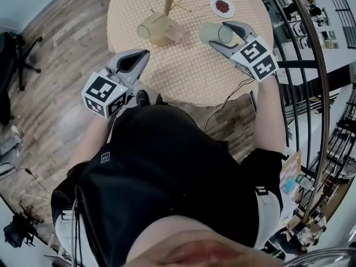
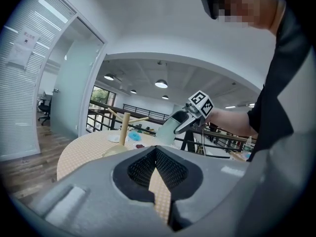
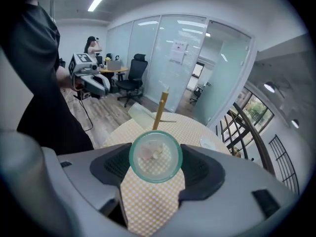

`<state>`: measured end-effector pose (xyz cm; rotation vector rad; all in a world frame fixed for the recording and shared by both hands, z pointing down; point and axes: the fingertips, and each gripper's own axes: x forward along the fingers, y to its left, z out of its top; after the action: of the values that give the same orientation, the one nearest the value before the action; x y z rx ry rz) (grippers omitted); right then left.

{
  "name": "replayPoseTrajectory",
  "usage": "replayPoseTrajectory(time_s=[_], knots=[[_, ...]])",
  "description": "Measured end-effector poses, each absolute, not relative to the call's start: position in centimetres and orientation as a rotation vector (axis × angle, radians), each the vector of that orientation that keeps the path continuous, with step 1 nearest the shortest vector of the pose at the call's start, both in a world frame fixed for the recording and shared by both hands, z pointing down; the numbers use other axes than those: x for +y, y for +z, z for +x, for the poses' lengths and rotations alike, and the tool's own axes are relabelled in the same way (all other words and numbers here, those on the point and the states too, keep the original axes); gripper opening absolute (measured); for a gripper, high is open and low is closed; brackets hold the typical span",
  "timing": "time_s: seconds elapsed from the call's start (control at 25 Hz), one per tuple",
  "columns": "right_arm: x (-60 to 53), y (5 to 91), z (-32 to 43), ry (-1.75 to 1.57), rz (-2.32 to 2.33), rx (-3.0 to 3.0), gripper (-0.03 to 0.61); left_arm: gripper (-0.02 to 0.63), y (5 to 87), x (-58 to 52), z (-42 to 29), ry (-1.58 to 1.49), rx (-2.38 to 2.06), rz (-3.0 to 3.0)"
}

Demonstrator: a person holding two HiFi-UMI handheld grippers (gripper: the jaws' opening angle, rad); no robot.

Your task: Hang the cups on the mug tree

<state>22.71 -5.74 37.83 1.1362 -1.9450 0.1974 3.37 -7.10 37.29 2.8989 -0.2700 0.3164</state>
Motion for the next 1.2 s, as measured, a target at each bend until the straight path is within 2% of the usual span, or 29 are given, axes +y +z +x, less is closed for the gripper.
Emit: replayPoseTrajectory(time_s=[0.48, 1.2], knots=[[-6.4, 27.9, 19.8, -0.047, 1.171, -2.095, 0.313, 0.006, 35.1, -7.9, 4.9, 0.251, -0.273, 2.913], [-10.5, 32.4, 17.3, -0.004, 1.072, -2.082, 0.313, 0.006, 34.3, -12.6, 3.6, 0.205, -0.325, 2.914]])
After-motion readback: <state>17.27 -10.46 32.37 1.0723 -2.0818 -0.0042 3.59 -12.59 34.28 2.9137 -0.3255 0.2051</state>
